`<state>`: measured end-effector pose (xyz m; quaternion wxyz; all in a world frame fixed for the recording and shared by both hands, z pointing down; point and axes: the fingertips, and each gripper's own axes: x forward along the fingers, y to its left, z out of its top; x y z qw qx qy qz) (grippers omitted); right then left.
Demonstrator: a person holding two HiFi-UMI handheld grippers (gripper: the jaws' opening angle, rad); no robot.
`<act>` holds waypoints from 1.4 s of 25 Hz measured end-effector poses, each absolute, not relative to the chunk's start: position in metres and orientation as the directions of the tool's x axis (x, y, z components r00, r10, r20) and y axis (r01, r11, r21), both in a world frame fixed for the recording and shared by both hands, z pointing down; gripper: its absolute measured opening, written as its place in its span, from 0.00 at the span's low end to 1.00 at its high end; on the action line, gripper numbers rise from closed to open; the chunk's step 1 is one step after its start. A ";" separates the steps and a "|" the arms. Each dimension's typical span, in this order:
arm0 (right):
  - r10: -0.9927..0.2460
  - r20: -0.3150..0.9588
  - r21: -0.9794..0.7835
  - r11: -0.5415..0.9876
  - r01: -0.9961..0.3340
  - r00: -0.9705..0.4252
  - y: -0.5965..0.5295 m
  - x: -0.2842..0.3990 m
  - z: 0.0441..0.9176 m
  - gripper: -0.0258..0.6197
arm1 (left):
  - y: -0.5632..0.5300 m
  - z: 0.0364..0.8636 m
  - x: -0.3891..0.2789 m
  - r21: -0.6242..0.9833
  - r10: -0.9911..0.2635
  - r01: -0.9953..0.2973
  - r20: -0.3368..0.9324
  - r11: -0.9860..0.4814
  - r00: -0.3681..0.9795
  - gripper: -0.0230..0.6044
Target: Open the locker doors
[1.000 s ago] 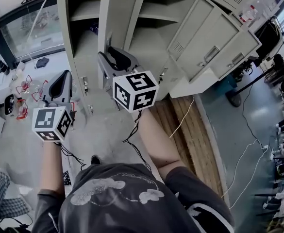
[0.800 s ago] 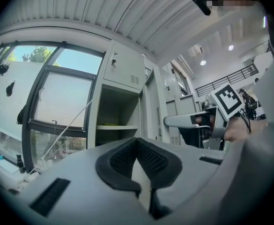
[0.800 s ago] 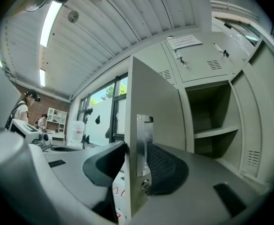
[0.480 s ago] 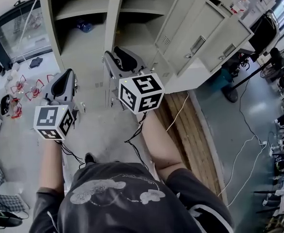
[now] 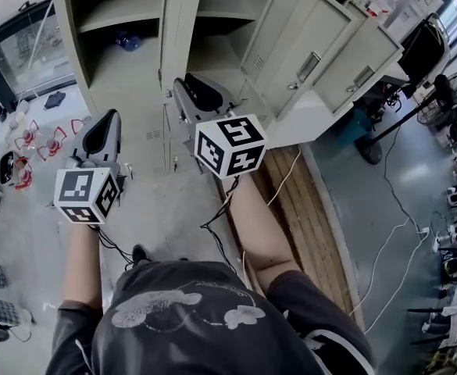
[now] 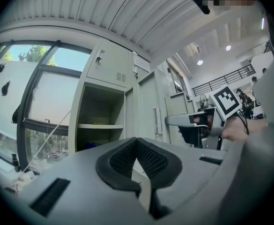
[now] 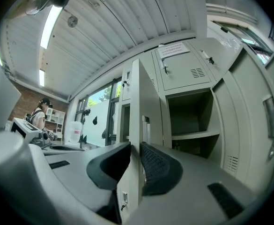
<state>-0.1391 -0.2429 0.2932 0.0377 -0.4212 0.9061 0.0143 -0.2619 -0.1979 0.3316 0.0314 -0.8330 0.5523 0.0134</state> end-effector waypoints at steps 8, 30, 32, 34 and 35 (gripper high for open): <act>-0.759 -0.084 -0.004 0.648 -0.761 -0.646 -0.247 -0.126 0.294 0.18 | -0.191 0.332 -0.250 -0.045 -0.929 -0.930 -0.053 -0.364 0.366 0.05; -0.843 -0.090 -0.020 0.534 -0.845 -0.530 -0.205 -0.060 0.324 0.09 | -0.151 0.365 -0.241 -0.040 -0.926 -0.925 -0.008 -0.377 0.378 0.05; -0.853 -0.075 -0.016 0.519 -0.854 -0.517 -0.197 -0.065 0.329 0.09 | -0.143 0.370 -0.251 -0.031 -0.924 -0.923 0.004 -0.383 0.383 0.05; -0.859 -0.059 -0.013 0.510 -0.860 -0.509 -0.187 -0.073 0.334 0.09 | -0.134 0.374 -0.264 -0.023 -0.923 -0.922 0.013 -0.386 0.385 0.05; -0.861 -0.051 -0.011 0.506 -0.862 -0.505 -0.181 -0.077 0.336 0.09 | -0.130 0.375 -0.270 -0.018 -0.922 -0.922 0.014 -0.386 0.386 0.05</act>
